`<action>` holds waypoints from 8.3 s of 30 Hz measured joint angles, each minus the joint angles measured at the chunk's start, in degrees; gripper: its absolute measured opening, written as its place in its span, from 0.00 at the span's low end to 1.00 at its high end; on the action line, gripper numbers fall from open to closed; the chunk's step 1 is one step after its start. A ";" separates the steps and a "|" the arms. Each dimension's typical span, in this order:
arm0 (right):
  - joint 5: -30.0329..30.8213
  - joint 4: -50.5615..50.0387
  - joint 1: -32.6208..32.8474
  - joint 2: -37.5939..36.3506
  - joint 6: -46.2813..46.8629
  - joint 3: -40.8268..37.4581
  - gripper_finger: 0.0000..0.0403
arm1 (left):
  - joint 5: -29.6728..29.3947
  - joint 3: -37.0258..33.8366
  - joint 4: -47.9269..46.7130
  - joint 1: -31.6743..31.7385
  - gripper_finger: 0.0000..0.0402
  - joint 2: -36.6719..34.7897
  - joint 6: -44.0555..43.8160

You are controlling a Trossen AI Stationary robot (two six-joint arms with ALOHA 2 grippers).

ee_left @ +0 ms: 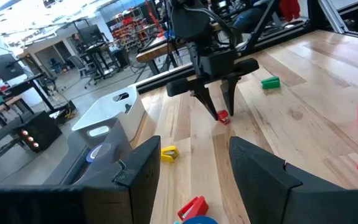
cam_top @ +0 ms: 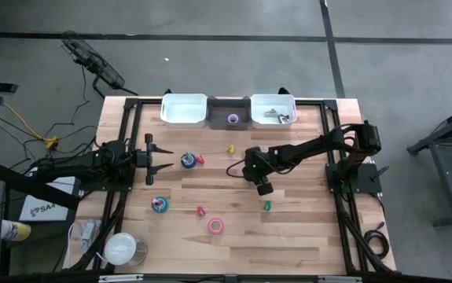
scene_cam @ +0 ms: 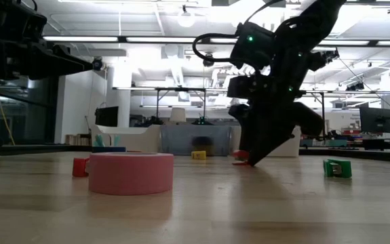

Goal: Pick and place Stapler, Stapler remover, tape
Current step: Put the top right red stapler into the left white bin, then put the light blue staple remover into the right white bin

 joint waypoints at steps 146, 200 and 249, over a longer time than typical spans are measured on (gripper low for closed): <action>6.18 53.42 0.00 -1.40 16.81 0.00 0.37 | 4.24 23.43 52.51 0.04 0.17 72.76 -5.49; 17.95 26.39 0.04 -1.40 31.51 -0.11 0.41 | -13.42 23.47 22.15 37.91 0.19 75.14 -14.53; 12.76 24.99 0.02 -1.40 31.08 -0.13 0.41 | 16.96 23.39 -1.25 30.73 0.53 60.18 35.36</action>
